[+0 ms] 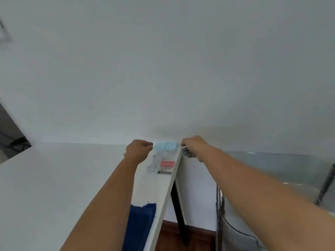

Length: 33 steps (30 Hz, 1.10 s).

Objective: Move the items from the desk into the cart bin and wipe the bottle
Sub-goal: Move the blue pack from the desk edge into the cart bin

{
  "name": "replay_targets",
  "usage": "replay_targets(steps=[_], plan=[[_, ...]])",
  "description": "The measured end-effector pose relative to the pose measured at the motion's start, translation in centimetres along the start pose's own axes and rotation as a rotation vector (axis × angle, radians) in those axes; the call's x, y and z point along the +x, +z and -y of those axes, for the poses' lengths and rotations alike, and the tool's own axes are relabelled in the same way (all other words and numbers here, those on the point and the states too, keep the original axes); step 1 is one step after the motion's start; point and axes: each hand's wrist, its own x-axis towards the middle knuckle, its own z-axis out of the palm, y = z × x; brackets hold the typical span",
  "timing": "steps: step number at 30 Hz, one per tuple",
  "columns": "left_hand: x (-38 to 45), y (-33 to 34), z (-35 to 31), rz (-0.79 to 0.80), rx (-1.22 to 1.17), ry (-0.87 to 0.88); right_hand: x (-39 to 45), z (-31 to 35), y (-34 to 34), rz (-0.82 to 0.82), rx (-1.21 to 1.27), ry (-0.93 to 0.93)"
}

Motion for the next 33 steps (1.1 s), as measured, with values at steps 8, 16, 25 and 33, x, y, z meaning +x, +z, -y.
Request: replay_targets(steps=[8,16,25,33], plan=[[5.6,2.6,1.0,-0.003,0.297,-0.226,4.9,-0.8,1.0,-0.076,0.018,0.209],[8.1,4.6,-0.9,0.062,0.453,-0.249,6.7,-1.4,1.9,0.000,0.012,0.252],[8.3,6.8,-3.0,0.143,0.583,-0.217,7.5,-2.0,2.4,-0.082,0.034,0.228],[7.7,8.6,-4.6,0.184,0.621,-0.192,6.2,-1.0,0.6,-0.127,0.082,0.244]])
